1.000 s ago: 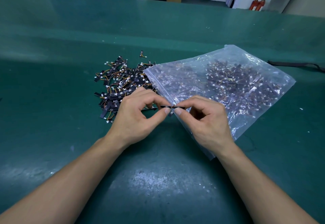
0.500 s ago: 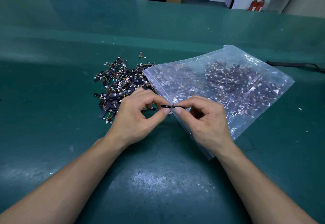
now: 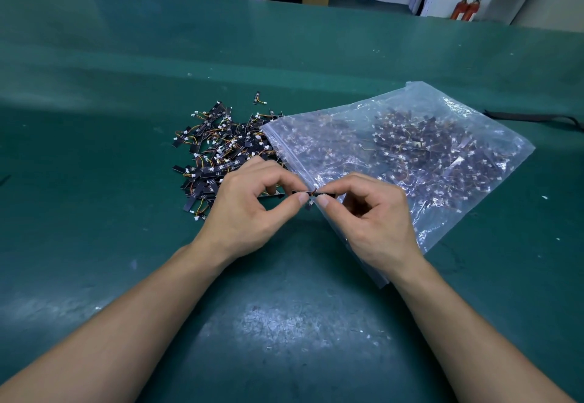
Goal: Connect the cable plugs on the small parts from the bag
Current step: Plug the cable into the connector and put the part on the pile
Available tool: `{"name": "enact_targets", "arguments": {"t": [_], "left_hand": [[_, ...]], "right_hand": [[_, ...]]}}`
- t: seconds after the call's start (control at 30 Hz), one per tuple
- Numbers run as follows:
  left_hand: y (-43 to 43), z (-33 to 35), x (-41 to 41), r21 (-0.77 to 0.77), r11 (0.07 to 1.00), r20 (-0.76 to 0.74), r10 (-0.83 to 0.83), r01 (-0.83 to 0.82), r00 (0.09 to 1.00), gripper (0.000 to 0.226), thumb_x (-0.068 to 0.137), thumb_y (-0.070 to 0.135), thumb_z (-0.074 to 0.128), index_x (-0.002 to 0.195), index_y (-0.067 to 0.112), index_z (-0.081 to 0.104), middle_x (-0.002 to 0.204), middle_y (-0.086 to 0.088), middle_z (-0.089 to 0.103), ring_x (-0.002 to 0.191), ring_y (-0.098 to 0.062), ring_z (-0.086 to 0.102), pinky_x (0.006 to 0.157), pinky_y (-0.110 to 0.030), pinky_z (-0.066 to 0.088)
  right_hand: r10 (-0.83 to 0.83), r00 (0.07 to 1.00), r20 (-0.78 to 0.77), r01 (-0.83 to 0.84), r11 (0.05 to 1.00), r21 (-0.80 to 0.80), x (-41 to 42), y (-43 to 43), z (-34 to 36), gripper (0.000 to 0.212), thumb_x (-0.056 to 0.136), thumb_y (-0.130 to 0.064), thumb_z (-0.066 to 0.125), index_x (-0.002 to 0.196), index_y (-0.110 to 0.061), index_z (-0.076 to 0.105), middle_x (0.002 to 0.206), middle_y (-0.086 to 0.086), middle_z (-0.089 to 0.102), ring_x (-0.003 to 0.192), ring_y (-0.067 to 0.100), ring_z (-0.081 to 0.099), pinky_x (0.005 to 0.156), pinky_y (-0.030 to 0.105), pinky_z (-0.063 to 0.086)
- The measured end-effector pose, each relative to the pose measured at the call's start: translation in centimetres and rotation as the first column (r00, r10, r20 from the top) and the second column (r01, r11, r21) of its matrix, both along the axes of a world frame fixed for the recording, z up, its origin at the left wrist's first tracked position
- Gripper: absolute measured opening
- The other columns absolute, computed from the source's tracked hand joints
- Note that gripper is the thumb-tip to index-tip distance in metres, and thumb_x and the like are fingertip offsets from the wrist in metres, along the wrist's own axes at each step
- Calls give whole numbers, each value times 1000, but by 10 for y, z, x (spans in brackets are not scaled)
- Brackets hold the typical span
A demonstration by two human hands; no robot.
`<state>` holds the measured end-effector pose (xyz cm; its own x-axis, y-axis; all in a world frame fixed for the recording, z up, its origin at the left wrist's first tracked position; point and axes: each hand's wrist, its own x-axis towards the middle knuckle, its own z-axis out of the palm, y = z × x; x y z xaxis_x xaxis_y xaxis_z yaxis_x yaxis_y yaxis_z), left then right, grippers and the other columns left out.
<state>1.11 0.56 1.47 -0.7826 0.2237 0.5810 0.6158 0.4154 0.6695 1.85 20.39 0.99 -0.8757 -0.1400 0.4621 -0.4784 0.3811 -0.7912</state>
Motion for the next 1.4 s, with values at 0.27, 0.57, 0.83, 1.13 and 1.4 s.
{"name": "enact_targets", "arguments": {"t": [0.27,0.57,0.83,1.13,1.4], "left_hand": [[-1,0,1,-13,1000,-16,5,-5,1000,9,86,24,69,82,32,67,79,11,68,78,-16,57,72,-23,42],[1,-1,0,-32,999,-11,11,-11,1000,10,85,16,74,82,25,72,78,11,68,77,-14,56,71,-25,44],[1,0,1,-11,1000,0,0,0,1000,9,85,25,72,87,32,69,81,10,69,80,-15,58,72,-22,43],[-1,-1,0,-21,1000,14,0,0,1000,8,86,19,70,80,24,70,78,7,68,76,-21,55,71,-24,42],[1,-2,0,-37,999,-3,21,-21,1000,8,85,17,70,77,16,70,76,4,67,75,-20,54,71,-24,41]], "right_hand": [[11,1000,11,-11,1000,0,0,-1,0,3,84,-15,77,84,-17,78,76,-8,68,50,9,47,55,13,35],[34,999,5,-34,999,-19,2,0,1,4,82,-16,76,86,-18,77,76,-10,67,49,11,49,53,14,36],[2,1000,26,-2,1000,-15,2,-1,2,4,84,-15,75,82,-15,78,74,-8,68,51,8,47,55,14,35],[0,1000,29,1,1000,-31,1,1,2,3,83,-16,75,83,-16,78,73,-10,67,51,7,45,56,15,35],[11,999,35,-9,999,-46,0,1,1,4,84,-16,75,84,-15,78,74,-9,69,50,6,45,55,15,36]]}}
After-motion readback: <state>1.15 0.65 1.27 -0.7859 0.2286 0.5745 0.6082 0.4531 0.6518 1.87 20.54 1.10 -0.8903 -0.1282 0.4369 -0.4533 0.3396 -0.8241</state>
